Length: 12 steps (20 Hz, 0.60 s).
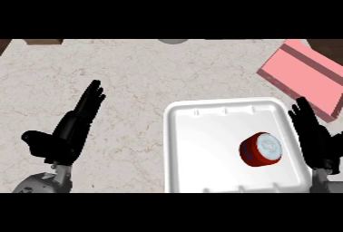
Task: Pick the can from the tray and place it in the cardboard box
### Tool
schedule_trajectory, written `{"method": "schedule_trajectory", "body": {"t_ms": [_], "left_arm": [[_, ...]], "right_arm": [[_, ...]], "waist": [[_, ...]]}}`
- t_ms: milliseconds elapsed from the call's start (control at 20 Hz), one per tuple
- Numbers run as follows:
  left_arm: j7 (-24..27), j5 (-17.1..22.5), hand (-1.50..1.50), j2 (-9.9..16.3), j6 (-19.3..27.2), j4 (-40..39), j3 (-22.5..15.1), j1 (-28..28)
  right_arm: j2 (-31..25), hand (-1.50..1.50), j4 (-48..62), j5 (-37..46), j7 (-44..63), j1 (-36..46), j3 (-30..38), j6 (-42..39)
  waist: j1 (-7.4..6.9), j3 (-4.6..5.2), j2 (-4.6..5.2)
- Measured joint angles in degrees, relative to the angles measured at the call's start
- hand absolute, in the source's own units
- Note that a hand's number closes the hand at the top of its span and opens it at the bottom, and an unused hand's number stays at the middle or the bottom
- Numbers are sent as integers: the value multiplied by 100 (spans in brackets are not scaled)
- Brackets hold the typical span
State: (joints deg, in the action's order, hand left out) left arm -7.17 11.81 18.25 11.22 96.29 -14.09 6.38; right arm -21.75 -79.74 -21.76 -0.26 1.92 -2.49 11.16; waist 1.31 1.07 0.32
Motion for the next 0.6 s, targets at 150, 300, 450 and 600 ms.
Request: {"method": "schedule_trajectory", "body": {"t_ms": [150,300,450,600], "left_arm": [[166,-123,0,173,-152,-128,80,110],[343,-370,0,576,-323,-132,182,234],[540,-528,0,772,-483,-187,159,222],[854,-571,0,890,-708,-331,202,185]], "right_arm": [[-454,-150,-699,43,112,19,236,-4],[-1119,-150,-1388,78,53,366,705,-81],[-2039,-150,-1798,566,186,125,919,-267],[-2459,-150,-2325,659,9,-390,1320,-519]], "waist": [[27,-51,-39],[127,-62,-125],[213,-61,-126],[189,-80,-104]]}}
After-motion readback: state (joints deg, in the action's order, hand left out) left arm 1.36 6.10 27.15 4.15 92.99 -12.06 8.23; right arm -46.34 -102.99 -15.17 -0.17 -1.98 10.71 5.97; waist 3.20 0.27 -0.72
